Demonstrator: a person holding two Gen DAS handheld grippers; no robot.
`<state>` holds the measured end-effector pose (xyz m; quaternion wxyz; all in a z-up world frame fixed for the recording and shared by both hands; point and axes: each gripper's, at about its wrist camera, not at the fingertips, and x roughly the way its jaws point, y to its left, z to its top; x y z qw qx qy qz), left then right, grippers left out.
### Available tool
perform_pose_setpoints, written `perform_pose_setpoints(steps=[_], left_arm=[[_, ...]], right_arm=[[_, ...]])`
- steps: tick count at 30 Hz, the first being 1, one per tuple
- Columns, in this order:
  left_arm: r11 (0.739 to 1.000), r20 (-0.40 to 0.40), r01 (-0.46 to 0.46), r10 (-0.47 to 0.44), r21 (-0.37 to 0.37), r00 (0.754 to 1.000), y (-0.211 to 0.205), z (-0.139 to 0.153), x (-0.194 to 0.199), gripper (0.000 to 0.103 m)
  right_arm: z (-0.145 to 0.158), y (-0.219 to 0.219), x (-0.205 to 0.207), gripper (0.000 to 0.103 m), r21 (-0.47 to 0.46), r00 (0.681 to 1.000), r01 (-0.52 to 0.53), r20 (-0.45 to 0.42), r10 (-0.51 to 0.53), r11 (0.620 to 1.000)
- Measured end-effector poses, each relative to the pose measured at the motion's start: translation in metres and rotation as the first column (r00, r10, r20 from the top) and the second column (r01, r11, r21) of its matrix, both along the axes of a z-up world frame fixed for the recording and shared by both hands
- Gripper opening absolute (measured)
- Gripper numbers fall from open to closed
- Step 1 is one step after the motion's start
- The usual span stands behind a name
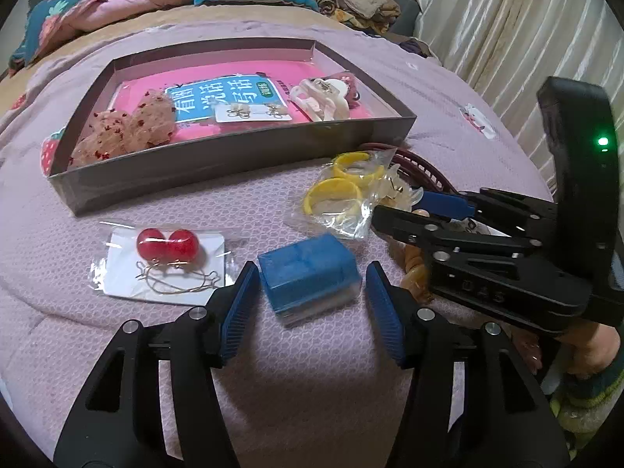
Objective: Organize jewelry
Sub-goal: 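Close the left tool on the blue box while the right tool approaches the claw clip, then carry the blue box with the left tool while the right tool carries the pearl clip into the tray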
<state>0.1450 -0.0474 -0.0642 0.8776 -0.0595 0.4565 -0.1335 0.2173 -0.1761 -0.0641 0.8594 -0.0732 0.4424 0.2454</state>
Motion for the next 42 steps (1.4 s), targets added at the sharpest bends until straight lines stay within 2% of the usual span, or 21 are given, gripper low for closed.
perform_pose_setpoints(steps=[7, 9, 14, 31, 42], left_arm=[[1.000, 0.001, 0.014, -0.014, 0.027, 1.000, -0.009, -0.003, 0.003, 0.048], [0.999, 0.004, 0.020, -0.020, 0.043, 1.000, -0.012, -0.004, 0.002, 0.041], [0.998, 0.004, 0.032, -0.032, 0.057, 0.999, -0.016, -0.003, 0.000, 0.041], [0.998, 0.077, 0.046, -0.049, 0.033, 0.996, -0.035, 0.040, 0.000, 0.041], [1.000, 0.125, 0.026, -0.028, 0.014, 0.992, -0.028, 0.063, 0.007, 0.041]], right_arm=[[0.013, -0.021, -0.017, 0.041, 0.052, 1.000, 0.023, 0.015, -0.024, 0.998], [0.014, -0.028, -0.021, 0.041, 0.061, 0.999, 0.033, 0.016, -0.034, 0.998], [0.020, -0.045, -0.032, 0.041, 0.079, 0.998, 0.053, 0.027, -0.056, 0.995], [0.045, -0.094, -0.045, 0.041, 0.110, 0.975, 0.192, 0.092, -0.203, 0.975], [0.068, -0.120, -0.047, 0.041, 0.124, 0.951, 0.252, 0.153, -0.269, 0.960]])
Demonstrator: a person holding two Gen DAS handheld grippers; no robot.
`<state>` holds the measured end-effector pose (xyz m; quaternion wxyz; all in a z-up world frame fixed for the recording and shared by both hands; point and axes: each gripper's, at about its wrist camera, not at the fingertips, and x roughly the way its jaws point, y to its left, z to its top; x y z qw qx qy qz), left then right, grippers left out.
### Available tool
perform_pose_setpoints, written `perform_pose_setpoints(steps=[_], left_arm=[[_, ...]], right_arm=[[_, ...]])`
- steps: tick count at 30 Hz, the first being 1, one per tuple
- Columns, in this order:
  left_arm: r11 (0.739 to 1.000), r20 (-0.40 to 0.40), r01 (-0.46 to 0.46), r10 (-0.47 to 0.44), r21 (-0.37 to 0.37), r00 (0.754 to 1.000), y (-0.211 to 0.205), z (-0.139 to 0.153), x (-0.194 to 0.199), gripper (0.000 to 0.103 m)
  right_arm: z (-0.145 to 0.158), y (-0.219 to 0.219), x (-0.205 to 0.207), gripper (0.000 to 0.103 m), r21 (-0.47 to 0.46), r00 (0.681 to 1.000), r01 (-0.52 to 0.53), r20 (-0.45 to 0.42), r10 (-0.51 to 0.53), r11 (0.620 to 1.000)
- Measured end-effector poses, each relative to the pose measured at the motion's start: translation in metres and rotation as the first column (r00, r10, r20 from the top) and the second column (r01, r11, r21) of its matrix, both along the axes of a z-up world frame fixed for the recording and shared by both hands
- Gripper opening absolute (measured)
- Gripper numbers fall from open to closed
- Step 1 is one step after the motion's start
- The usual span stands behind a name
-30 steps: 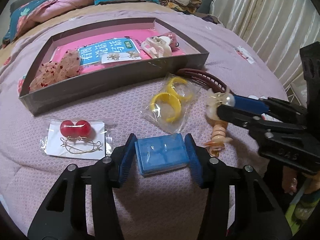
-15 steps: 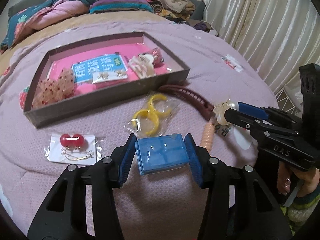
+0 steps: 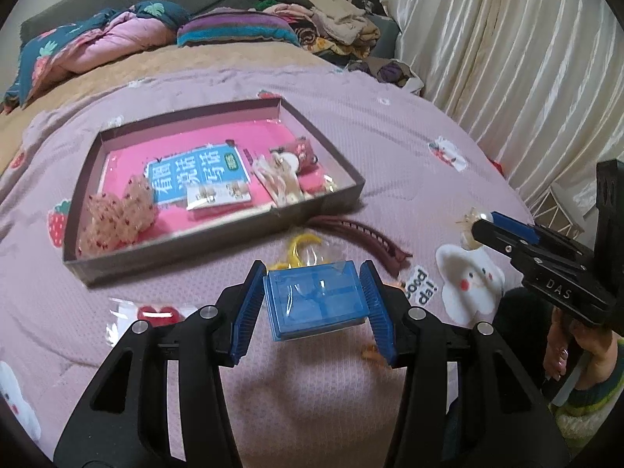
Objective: Organize jewelry
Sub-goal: 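Carry the blue box with the left tool while the right tool carries the pearl clip into the tray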
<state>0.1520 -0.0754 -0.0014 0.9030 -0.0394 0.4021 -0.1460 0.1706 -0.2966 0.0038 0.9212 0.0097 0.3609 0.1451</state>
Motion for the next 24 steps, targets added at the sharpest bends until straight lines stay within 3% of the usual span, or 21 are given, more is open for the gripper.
perform_pose_setpoints(steps=[9, 24], left_arm=[[0.999, 0.029, -0.042, 0.043, -0.033, 0.999, 0.022, 0.014, 0.017, 0.041], [0.986, 0.054, -0.160, 0.163, -0.055, 0.985, 0.086, 0.023, 0.051, 0.041]], right_arm=[[0.016, 0.000, 0.011, 0.041, 0.009, 1.000, 0.018, 0.021, -0.019, 1.000], [0.041, 0.054, 0.051, 0.041, -0.006, 0.996, -0.059, 0.073, 0.059, 0.998]])
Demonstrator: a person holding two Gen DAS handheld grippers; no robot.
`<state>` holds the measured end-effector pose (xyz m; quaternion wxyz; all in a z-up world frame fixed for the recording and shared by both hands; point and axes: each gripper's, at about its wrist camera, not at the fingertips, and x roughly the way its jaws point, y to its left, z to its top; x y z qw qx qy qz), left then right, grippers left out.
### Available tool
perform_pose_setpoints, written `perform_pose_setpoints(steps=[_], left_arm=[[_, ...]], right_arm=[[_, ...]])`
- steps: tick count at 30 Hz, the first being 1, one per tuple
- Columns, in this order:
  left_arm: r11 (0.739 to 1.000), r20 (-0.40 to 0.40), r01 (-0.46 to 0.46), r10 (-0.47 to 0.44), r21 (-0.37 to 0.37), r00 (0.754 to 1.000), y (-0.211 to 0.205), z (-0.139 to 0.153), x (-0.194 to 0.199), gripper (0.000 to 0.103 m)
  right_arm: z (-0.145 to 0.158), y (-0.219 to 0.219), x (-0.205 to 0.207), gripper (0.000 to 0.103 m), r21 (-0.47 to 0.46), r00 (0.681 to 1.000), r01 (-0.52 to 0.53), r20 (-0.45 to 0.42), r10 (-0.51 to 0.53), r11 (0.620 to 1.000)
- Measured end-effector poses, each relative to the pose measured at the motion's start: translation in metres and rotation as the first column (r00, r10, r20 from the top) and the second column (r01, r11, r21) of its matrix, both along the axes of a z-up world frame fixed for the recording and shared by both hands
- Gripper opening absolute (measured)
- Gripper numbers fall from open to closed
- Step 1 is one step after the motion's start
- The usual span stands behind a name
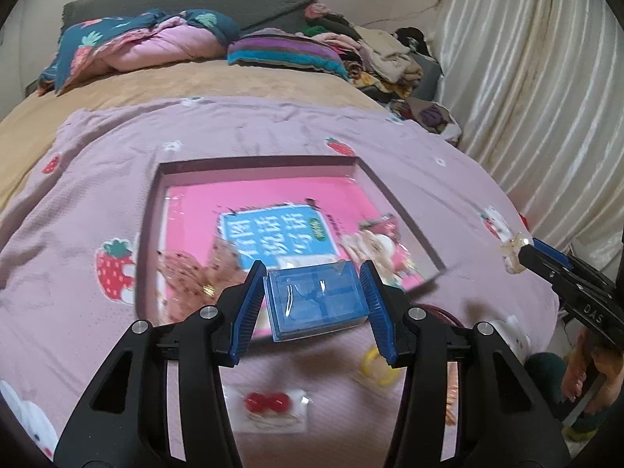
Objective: Organize jewelry
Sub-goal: 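Carry the blue box with the left tool while the right tool carries the pearl clip into the tray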
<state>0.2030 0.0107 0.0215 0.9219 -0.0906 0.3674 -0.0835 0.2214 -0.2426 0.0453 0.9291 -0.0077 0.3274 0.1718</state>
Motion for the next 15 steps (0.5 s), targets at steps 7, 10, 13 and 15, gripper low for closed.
perform_pose_setpoints(steps=[7, 10, 13, 15], left_arm=[[1.000, -0.004, -0.025, 0.025, -0.007, 1.000, 0.018, -0.008, 0.017, 0.041], [1.000, -0.009, -0.030, 0.030, -0.007, 1.000, 0.024, -0.012, 0.026, 0.041], [0.999, -0.018, -0.038, 0.038, -0.007, 0.999, 0.028, -0.017, 0.037, 0.041], [0.999, -0.025, -0.044, 0.043, -0.014, 0.999, 0.031, -0.020, 0.044, 0.041]], right_arm=[[-0.004, 0.026, 0.023, 0.041, -0.019, 1.000, -0.018, -0.008, 0.018, 1.000], [-0.009, 0.036, 0.033, 0.041, -0.027, 1.000, -0.026, -0.016, 0.025, 0.999], [-0.015, 0.046, 0.046, 0.041, -0.032, 0.999, -0.030, -0.029, 0.029, 0.999], [-0.019, 0.052, 0.053, 0.041, -0.031, 0.999, -0.035, -0.039, 0.034, 0.999]])
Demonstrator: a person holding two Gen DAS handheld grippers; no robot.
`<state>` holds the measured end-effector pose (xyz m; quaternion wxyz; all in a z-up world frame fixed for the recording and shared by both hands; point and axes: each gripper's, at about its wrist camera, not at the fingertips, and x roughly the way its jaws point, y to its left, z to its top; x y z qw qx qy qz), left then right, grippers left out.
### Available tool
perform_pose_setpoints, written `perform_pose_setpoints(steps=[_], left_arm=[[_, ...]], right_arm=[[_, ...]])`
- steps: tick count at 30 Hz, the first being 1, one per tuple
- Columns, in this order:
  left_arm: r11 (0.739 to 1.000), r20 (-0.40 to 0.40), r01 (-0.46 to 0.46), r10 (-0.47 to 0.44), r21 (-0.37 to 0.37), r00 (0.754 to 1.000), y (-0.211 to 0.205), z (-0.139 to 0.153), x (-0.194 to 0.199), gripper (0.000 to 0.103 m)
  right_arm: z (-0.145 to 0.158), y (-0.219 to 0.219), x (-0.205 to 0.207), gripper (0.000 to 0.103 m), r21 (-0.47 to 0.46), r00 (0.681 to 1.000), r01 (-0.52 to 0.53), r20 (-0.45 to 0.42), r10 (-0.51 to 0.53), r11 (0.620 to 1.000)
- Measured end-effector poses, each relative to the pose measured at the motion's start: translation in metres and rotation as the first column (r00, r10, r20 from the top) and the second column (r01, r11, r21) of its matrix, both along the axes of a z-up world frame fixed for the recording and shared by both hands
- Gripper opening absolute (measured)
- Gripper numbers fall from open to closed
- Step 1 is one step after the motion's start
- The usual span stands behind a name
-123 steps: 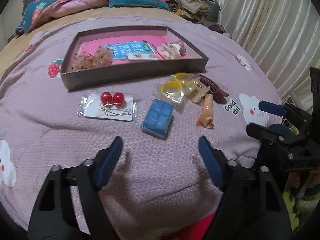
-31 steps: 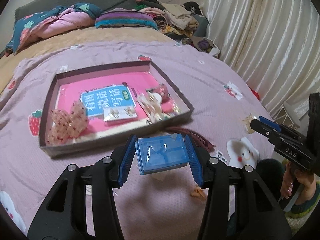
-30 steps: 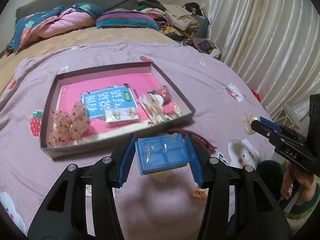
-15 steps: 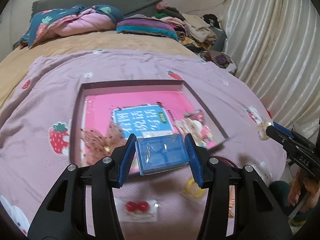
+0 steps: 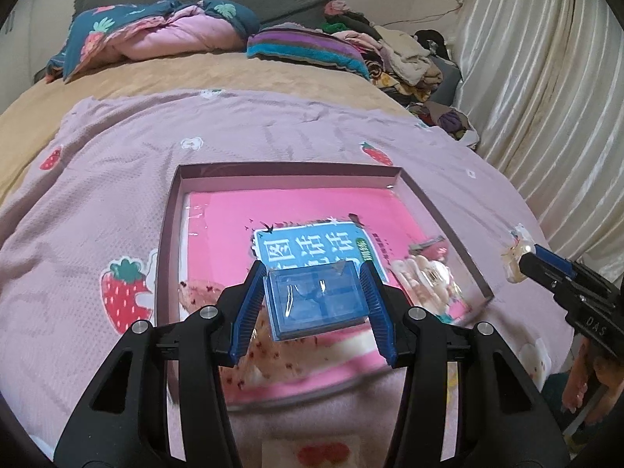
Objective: Organize jewelry
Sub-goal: 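Carry the blue box with the left tool while the right tool carries the pearl clip into the tray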
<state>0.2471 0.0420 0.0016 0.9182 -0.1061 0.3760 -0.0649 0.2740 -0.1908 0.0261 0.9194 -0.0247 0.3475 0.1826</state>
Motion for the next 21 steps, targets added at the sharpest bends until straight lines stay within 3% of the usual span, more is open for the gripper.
perform_pose_setpoints(steps=[9, 16, 21], left_arm=[[1.000, -0.028, -0.008, 0.008, -0.003, 1.000, 0.004, -0.015, 0.020, 0.041], [1.000, -0.054, -0.009, 0.009, 0.001, 0.999, 0.004, -0.027, 0.023, 0.042], [1.000, -0.057, -0.025, 0.024, -0.006, 0.998, 0.006, -0.029, 0.021, 0.055]], right_arm=[[-0.016, 0.019, 0.023, 0.041, 0.027, 1.000, -0.003, -0.024, 0.004, 1.000], [-0.037, 0.021, 0.024, 0.041, -0.040, 1.000, 0.025, -0.004, -0.025, 0.999], [-0.047, 0.014, 0.027, 0.041, -0.038, 0.999, 0.034, -0.008, -0.034, 0.999]])
